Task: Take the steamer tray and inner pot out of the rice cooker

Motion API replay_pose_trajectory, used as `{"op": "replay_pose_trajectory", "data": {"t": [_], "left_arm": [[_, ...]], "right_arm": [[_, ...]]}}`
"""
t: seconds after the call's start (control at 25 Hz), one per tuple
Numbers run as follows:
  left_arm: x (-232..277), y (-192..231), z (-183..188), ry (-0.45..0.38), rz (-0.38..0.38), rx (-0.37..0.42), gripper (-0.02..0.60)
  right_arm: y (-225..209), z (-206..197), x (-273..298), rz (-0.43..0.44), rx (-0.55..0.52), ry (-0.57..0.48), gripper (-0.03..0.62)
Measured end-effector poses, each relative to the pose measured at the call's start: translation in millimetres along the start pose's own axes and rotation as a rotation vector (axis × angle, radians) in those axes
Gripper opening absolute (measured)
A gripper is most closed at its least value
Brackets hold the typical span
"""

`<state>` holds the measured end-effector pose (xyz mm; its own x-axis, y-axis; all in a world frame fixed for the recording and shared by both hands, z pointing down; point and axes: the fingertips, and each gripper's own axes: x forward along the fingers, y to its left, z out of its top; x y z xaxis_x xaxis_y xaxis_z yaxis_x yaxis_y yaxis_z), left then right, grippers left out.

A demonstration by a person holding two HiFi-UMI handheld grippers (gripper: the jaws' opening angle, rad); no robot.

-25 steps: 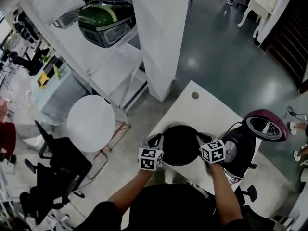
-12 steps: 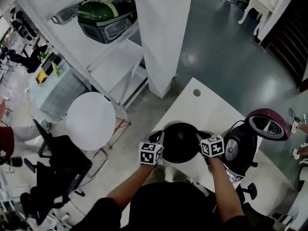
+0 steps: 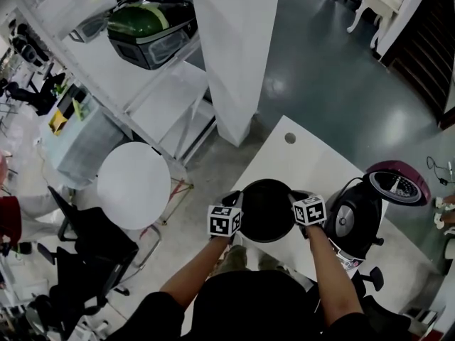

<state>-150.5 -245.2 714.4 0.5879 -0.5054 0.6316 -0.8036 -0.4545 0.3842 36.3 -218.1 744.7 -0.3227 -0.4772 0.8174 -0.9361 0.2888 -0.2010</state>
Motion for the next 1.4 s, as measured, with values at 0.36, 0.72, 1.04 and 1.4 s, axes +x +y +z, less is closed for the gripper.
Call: {"op": "replay_pose_trajectory", "data": {"t": [0.36,0.72,1.04,1.4], "left_arm": [[15,10,-5,0.011,-0.020,0.028,0.017],[17,10,-2,0.004,-0.026,0.047,0.018],[4,6,10,-0.034,-0.053,0.079,0.018],[-35,-79,30,-0.128,-0.245,0.103,0.018]], "right_arm": [[-6,-2,13,-0.036,0.015,-0.055,0.029],[-5,-1,10,-0.056,0.025,-0.096,0.032],[-7,6,-28,-0.105,0.115,-0.208,0.040],[9,-15,-149,-0.194,0.307,-0.455,0.015]]}}
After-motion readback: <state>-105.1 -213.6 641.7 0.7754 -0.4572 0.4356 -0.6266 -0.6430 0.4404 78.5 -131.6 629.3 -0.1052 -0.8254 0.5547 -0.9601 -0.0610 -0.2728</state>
